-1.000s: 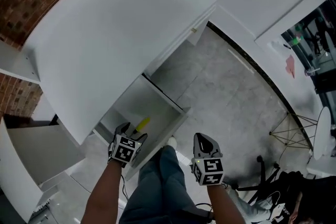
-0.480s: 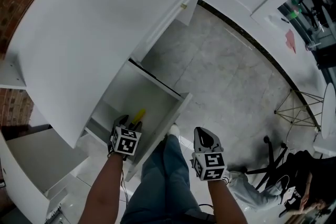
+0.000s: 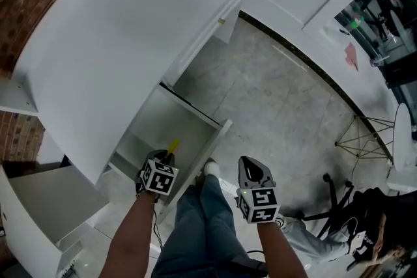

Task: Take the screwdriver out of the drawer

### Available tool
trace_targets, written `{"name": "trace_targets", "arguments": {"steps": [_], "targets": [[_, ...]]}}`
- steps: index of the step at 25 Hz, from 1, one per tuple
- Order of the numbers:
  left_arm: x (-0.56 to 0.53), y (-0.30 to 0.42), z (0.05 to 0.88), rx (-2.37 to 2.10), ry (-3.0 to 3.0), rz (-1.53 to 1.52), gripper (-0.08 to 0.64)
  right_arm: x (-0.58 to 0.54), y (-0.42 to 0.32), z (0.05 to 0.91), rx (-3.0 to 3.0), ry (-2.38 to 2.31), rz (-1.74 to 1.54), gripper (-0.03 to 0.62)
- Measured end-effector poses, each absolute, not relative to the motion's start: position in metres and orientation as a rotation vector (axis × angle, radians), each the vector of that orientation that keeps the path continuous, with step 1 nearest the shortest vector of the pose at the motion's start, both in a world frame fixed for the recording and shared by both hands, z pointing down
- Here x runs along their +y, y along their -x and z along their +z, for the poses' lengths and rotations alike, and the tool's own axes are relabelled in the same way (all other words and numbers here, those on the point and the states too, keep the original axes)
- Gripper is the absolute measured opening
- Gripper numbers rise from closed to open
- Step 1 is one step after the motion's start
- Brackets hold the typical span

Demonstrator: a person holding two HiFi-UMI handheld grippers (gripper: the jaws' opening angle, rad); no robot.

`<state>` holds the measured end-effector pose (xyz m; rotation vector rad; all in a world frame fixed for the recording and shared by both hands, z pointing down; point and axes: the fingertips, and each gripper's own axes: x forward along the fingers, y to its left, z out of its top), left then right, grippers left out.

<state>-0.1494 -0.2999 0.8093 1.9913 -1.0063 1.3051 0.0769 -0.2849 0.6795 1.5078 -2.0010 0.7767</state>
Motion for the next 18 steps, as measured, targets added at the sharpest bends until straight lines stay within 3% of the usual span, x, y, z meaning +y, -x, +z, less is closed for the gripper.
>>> {"name": "trace_targets", "arguments": {"steps": [18], "targets": [[-0.324,0.152,0.622,-1.357,-2.164,0.875,0.08,-0.314,-0.054,0.544,-2.213,-1.407,0.446,0.011]]}}
